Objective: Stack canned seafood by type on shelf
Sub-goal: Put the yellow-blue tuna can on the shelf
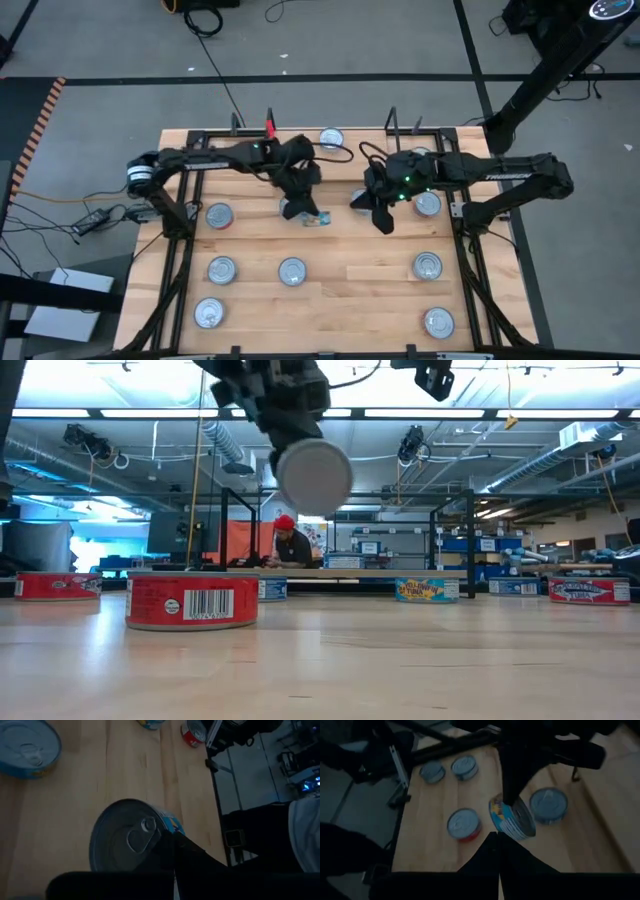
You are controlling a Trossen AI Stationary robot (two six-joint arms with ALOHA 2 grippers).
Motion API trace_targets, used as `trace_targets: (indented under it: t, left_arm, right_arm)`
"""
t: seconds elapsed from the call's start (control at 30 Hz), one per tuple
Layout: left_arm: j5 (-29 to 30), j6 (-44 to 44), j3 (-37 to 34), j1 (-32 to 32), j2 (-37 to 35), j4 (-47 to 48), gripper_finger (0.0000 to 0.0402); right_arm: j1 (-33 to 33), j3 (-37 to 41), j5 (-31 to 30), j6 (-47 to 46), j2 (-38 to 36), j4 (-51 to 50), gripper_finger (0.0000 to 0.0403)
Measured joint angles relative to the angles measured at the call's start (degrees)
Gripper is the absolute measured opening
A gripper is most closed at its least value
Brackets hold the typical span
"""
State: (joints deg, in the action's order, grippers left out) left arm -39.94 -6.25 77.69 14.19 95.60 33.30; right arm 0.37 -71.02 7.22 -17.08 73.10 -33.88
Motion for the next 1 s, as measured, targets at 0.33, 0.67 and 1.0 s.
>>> trace_targets:
  t: [0.33, 0.67, 1.0]
  left_arm:
    - [-3.03, -0.03, 0.00, -2.01, 8.32, -6.97, 0.0000]
    - [-4.70, -0.30, 0.00, -2.90, 13.73, -8.90, 0.0000]
    - [-4.38, -0.45, -0.04, -2.90, 16.59, -11.86, 0.0000]
  right_arm:
    - [3.90, 0.00, -0.09, -5.21, 0.00, -3.47, 0.0005]
    - [6.68, 0.00, 0.39, -9.08, -0.02, -3.51, 0.0005]
    - [8.21, 0.00, 0.48, -11.49, -0.02, -3.44, 0.0006]
